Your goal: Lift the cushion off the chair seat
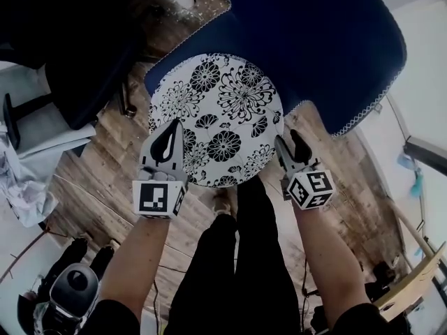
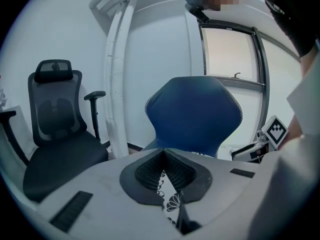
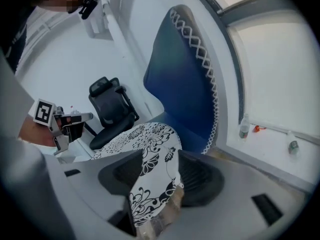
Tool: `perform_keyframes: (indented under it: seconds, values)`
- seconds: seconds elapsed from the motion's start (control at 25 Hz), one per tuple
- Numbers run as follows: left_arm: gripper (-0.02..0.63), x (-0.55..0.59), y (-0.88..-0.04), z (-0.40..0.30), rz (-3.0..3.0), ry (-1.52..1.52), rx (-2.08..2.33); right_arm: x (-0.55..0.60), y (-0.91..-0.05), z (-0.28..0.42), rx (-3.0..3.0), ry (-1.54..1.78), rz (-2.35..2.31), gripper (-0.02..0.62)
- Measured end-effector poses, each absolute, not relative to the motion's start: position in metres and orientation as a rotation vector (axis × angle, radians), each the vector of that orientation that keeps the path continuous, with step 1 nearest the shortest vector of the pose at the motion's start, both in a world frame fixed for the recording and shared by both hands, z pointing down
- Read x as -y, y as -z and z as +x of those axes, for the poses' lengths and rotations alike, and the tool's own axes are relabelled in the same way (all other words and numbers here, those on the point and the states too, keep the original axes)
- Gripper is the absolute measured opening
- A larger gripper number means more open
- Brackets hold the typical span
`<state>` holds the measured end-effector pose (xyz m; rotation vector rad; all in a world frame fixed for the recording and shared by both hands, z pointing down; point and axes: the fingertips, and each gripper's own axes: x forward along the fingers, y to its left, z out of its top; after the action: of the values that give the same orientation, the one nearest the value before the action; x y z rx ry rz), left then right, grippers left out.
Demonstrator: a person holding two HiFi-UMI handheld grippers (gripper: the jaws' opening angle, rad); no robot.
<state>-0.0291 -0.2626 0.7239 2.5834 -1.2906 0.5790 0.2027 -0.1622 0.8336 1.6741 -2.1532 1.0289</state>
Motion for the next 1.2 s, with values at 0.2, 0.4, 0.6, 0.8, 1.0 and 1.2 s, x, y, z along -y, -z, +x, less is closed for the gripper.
perform_keyframes:
  seconds: [0.2,0.4,0.6,0.8,1.0,1.2]
  values:
    - [0.005,0.266,-0.723,-0.021,2.595,-0.581,1.280,0.157,-0.856,0.201,2.138,-1.132,1.648,0.278]
    - [0.005,0.277,-0.724,-0.015,2.580,-0.560,1.285,0.159,-0.873,0.194,2.153,-1.172,1.588,0.314]
    - [0.005,0.272,-0.741,-0.018,2.571,-0.603,1.263,0.156,-0.896,0.192,2.135,-1.263,1.597,0.322]
    - [0.005,0.267,-0.760,-0.028,2.534,-0.645,1.279,0.163,-0.907,0.192,2.140,-1.302,1.633,0.321]
    - [0.005,0.266,-0.759,-0.029,2.531,-0.634,1.276,0.162,-0.907,0.181,2.138,-1.325,1.563,0.239]
    - [0.005,0.267,-0.745,-0.025,2.554,-0.594,1.261,0.167,-0.880,0.169,2.194,-1.214,1.537,0.063]
